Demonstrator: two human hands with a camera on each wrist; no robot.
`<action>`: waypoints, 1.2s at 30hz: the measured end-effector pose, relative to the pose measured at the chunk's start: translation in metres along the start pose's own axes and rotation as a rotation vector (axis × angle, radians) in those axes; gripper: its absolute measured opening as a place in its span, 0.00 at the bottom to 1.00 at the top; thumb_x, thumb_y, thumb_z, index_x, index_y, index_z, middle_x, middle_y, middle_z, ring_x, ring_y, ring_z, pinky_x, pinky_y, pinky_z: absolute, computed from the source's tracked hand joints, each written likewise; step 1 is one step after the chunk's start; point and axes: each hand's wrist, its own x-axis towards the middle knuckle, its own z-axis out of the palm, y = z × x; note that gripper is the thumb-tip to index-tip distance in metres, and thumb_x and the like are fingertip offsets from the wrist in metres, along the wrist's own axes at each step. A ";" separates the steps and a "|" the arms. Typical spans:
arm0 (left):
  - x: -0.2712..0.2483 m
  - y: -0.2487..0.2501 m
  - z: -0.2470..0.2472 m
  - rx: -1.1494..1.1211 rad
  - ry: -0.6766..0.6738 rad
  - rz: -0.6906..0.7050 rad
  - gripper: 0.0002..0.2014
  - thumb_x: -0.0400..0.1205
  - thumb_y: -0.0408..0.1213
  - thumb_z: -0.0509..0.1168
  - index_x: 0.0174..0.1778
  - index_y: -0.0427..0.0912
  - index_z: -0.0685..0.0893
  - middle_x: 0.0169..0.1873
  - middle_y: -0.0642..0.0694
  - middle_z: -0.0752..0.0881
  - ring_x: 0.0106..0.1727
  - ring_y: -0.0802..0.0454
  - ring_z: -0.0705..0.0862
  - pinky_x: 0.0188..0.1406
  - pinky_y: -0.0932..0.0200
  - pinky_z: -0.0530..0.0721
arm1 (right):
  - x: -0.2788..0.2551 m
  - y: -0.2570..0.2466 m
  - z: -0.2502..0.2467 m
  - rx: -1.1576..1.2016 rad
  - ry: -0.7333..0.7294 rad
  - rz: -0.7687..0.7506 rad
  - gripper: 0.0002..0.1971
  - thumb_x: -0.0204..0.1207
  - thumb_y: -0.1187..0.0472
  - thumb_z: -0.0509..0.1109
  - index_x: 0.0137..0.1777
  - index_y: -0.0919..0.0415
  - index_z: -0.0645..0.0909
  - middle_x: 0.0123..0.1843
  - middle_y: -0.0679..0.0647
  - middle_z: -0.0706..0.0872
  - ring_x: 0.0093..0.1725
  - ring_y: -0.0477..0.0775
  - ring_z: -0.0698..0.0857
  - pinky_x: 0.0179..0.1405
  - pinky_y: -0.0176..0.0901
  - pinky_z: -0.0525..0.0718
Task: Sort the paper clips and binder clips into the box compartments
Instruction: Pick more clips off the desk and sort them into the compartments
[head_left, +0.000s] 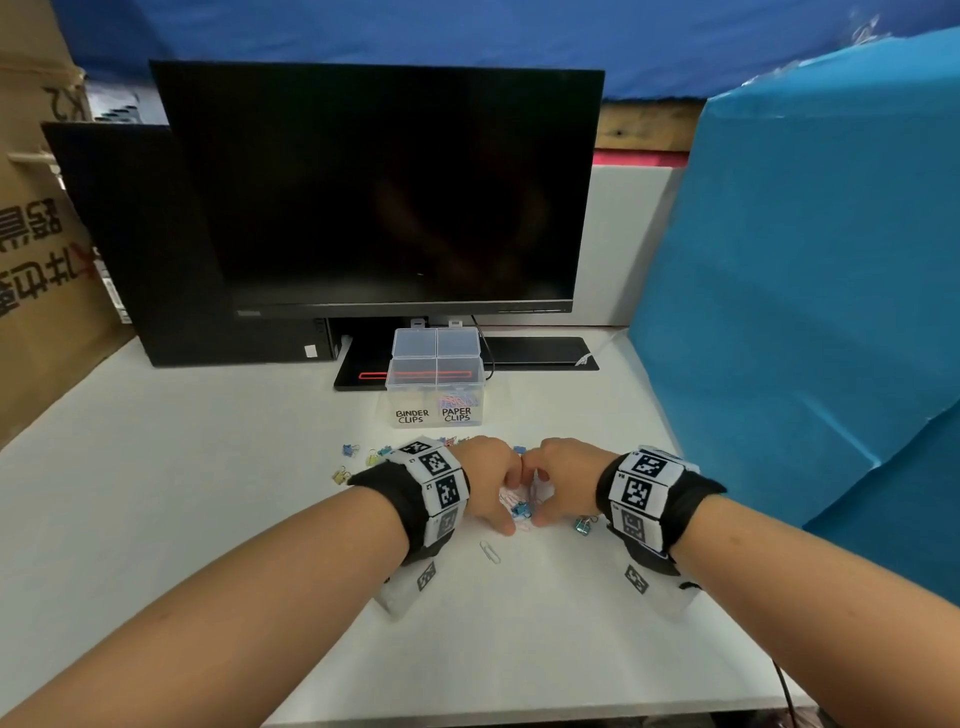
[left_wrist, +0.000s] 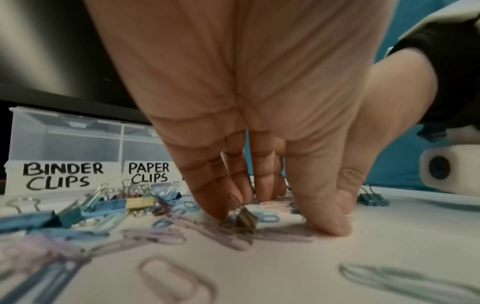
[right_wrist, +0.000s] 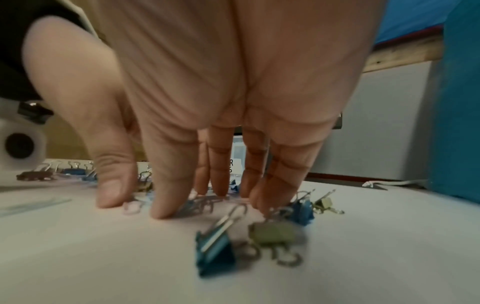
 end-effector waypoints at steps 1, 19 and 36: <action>0.001 -0.001 0.001 -0.022 0.014 -0.006 0.25 0.70 0.44 0.78 0.61 0.40 0.83 0.58 0.44 0.85 0.58 0.45 0.83 0.56 0.57 0.81 | 0.001 0.000 0.001 0.010 0.016 0.003 0.20 0.71 0.57 0.75 0.63 0.57 0.80 0.45 0.47 0.75 0.49 0.49 0.76 0.48 0.37 0.73; 0.024 0.009 0.012 0.073 0.017 -0.159 0.15 0.81 0.36 0.65 0.29 0.43 0.71 0.29 0.48 0.73 0.45 0.49 0.75 0.45 0.60 0.71 | 0.026 -0.014 0.002 -0.131 -0.039 0.228 0.15 0.72 0.67 0.71 0.59 0.66 0.83 0.40 0.56 0.79 0.43 0.54 0.79 0.38 0.39 0.76; 0.001 -0.008 -0.015 -0.105 0.024 -0.149 0.07 0.82 0.36 0.63 0.48 0.39 0.85 0.44 0.46 0.84 0.47 0.50 0.81 0.52 0.59 0.81 | 0.014 0.008 -0.018 0.274 -0.005 0.267 0.02 0.74 0.66 0.71 0.45 0.63 0.83 0.36 0.56 0.83 0.31 0.51 0.80 0.37 0.38 0.82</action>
